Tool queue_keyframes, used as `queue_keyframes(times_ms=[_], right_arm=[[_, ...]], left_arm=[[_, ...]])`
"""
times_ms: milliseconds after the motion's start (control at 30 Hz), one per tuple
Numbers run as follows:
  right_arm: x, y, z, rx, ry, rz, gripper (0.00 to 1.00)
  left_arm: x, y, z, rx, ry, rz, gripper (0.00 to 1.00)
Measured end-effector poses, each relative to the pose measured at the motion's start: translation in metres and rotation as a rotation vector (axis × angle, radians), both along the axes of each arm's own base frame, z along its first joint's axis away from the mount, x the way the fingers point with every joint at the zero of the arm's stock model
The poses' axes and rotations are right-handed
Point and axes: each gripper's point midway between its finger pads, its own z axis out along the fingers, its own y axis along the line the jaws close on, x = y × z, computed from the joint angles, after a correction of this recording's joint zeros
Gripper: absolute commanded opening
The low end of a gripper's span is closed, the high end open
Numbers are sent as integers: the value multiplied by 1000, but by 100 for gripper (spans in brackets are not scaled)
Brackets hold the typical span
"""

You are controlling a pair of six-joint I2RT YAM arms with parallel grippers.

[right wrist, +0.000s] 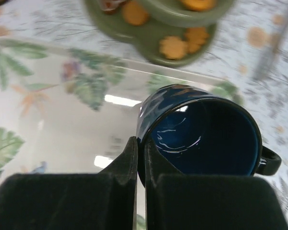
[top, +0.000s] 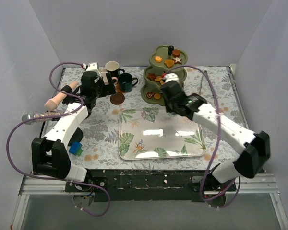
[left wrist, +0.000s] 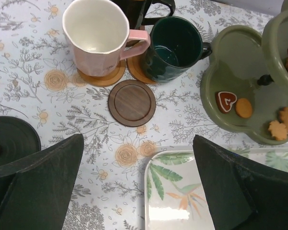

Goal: Serve the afternoon tea
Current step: Pick up the cup at the center of the board, then place the cup at the center of the board.

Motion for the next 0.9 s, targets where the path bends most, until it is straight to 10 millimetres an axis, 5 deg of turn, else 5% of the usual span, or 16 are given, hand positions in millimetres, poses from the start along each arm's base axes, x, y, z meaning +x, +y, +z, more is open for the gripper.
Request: queue_keyframes(times_ms=[100, 267, 433, 667, 900], right_arm=[[-5, 73, -7, -21, 27, 139, 1], [-21, 191, -18, -11, 33, 360, 1], [-50, 272, -26, 55, 51, 541, 1], [-72, 327, -52, 115, 100, 663, 1], [-72, 342, -94, 91, 136, 686, 1]], left_arm=[[-3, 10, 5, -90, 45, 25, 98], [-13, 68, 22, -186, 55, 176, 98], [-30, 66, 60, -193, -17, 171, 98], [-33, 65, 73, -195, -46, 161, 98], [-35, 71, 68, -179, -29, 196, 98]])
